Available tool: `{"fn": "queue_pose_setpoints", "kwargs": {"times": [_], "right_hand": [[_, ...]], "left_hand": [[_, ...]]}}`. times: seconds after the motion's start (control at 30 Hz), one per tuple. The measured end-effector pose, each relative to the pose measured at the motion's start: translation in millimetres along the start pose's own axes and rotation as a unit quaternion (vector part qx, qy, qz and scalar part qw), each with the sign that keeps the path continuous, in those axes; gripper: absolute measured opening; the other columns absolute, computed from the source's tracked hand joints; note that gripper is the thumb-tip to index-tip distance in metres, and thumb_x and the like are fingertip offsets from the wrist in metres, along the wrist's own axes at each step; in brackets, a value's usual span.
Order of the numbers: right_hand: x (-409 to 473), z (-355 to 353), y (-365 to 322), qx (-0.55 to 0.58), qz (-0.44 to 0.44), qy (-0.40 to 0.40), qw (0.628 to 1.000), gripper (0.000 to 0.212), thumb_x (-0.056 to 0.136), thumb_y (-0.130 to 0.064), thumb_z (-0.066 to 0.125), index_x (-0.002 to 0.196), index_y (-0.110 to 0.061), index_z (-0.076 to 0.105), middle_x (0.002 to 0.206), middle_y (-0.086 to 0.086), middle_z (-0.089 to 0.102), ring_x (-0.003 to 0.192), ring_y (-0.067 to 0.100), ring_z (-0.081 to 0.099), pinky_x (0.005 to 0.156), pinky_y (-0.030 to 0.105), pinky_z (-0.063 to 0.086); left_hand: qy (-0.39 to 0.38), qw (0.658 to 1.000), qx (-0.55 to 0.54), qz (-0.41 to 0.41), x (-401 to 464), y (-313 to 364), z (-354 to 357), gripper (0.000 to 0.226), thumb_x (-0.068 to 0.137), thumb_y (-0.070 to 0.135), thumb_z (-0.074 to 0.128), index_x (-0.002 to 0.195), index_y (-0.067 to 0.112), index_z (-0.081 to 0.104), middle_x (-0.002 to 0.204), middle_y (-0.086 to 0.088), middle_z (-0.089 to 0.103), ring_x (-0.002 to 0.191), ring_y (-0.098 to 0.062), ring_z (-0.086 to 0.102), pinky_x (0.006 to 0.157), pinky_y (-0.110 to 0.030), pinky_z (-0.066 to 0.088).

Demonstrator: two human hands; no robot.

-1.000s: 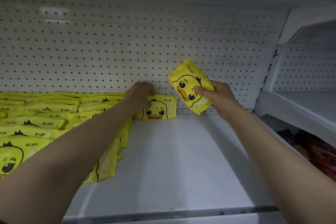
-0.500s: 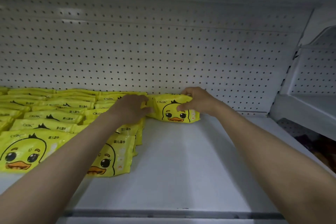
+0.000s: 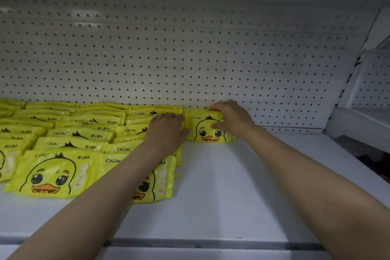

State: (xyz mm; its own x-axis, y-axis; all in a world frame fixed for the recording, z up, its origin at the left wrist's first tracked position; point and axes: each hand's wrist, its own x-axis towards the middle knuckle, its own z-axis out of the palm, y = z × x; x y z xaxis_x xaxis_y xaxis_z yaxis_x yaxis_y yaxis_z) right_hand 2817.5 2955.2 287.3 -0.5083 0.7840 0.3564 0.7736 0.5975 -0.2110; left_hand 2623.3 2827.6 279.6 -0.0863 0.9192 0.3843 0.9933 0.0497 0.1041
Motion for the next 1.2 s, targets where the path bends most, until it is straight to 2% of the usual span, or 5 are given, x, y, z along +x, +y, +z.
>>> {"fn": "queue_pose_setpoints", "kwargs": {"times": [0.1,0.5,0.73,1.0,1.2], "right_hand": [[-2,3,-6,-0.025,-0.003,0.015,1.0,0.061,0.079,-0.035,0.077,0.134,-0.029,0.053,0.128,-0.002,0.056,0.124,0.018,0.04,0.091,0.035,0.042],[-15,4,-34,-0.097,0.083,0.035,0.991,0.059,0.081,-0.031,0.071,0.136,-0.024,0.051,0.134,0.004,0.052,0.127,0.024,0.041,0.094,0.038,0.043],[-32,-26,-61,-0.031,0.143,0.022,0.989,0.051,0.089,-0.042,0.063,0.133,-0.019,0.053,0.131,0.009,0.054,0.124,0.029,0.047,0.093,0.038,0.044],[-84,-74,-115,0.06,0.055,0.01,0.997,0.046,0.089,-0.045,0.064,0.13,-0.024,0.059,0.14,0.001,0.055,0.125,0.023,0.052,0.093,0.029,0.041],[-150,-88,-183,0.087,-0.061,0.012,0.994,0.046,0.086,-0.045,0.068,0.128,-0.029,0.06,0.137,0.0,0.058,0.126,0.024,0.052,0.101,0.035,0.042]], "left_hand": [[0.008,1.0,0.008,0.009,1,0,0,0.044,0.094,0.049,0.047,0.126,0.02,0.056,0.123,-0.005,0.061,0.12,-0.027,0.05,0.101,-0.038,0.037],[-0.008,0.999,0.027,0.016,4,-1,-4,0.046,0.094,0.051,0.045,0.128,0.019,0.053,0.124,-0.006,0.06,0.12,-0.029,0.051,0.101,-0.042,0.037],[-0.049,0.998,-0.049,-0.009,-3,-3,-25,0.05,0.093,0.048,0.05,0.131,0.016,0.049,0.131,-0.01,0.053,0.126,-0.031,0.044,0.098,-0.042,0.04],[0.042,0.989,-0.127,-0.069,-72,-8,-90,0.051,0.086,0.04,0.065,0.13,0.017,0.053,0.129,-0.011,0.056,0.118,-0.03,0.052,0.09,-0.037,0.045],[0.099,0.983,-0.098,-0.123,-180,-17,-135,0.052,0.08,0.036,0.073,0.127,0.02,0.056,0.128,-0.009,0.058,0.117,-0.03,0.054,0.089,-0.039,0.046]]}}
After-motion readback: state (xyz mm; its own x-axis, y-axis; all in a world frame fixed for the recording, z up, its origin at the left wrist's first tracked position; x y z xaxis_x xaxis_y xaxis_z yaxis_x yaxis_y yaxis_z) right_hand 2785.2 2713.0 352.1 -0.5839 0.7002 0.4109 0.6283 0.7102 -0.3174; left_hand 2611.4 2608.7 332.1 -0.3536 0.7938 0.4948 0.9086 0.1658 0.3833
